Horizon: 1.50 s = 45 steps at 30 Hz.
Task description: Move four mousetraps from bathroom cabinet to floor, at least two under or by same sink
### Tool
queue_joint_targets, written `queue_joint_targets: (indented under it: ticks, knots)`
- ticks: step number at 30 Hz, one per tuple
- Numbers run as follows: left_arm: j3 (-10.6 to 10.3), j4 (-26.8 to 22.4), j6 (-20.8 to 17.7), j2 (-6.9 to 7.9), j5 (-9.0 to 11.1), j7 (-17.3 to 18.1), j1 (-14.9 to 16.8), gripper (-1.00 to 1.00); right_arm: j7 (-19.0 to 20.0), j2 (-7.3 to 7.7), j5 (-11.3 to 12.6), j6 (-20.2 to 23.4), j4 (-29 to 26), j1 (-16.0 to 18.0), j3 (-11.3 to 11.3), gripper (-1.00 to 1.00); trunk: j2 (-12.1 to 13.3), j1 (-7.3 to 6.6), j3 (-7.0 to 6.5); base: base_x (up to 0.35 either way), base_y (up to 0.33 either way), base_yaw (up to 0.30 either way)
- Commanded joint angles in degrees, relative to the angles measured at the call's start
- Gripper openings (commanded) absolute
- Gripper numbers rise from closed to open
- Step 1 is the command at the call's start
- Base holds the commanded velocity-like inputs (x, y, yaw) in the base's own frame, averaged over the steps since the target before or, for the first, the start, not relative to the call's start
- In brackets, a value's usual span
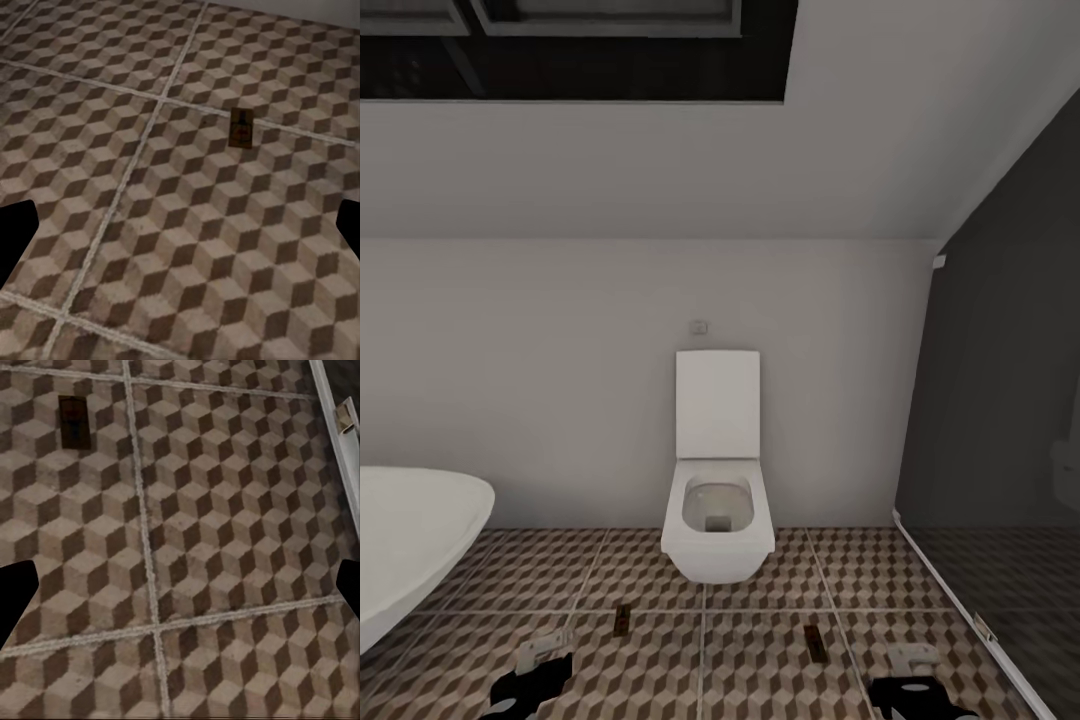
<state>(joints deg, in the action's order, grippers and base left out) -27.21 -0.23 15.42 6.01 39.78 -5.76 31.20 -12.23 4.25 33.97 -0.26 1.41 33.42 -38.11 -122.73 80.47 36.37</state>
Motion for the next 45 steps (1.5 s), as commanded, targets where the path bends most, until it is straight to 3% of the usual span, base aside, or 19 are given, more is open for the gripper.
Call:
queue_joint_targets:
  ticks: [1, 23, 32, 45]
  knots:
    - [-0.48, -0.03, 0.06, -0.01, 0.18, -0.26, -0.11, 1.0, -0.07, -0.02, 0.38, -0.02, 0.07, -0.25, -0.49, 1.0, 0.39, -0.24, -0.12, 0.0, 0.0, 0.0]
    - [-0.48, -0.02, -2.08, -0.19, 0.21, 0.14, -4.44, 1.0, -0.07, 0.04, 0.22, -0.08, 0.08, -7.7, -0.48, 1.0, 9.21, -5.07, -4.07, 0.0, 0.0, 0.0]
    - [-0.48, -0.02, -7.25, -0.53, 0.21, 3.89, -7.59, 1.0, -0.08, -0.03, 0.16, -0.09, 0.08, -12.16, -0.54, 1.0, 12.82, -7.05, -5.69, 0.0, 0.0, 0.0]
    - [-0.47, 0.04, -10.29, -0.76, 0.22, 6.93, -9.86, 1.0, -0.05, -0.11, 0.21, -0.05, 0.08, -15.28, -0.56, 1.0, 18.03, -9.9, -8.02, 0.0, 0.0, 0.0]
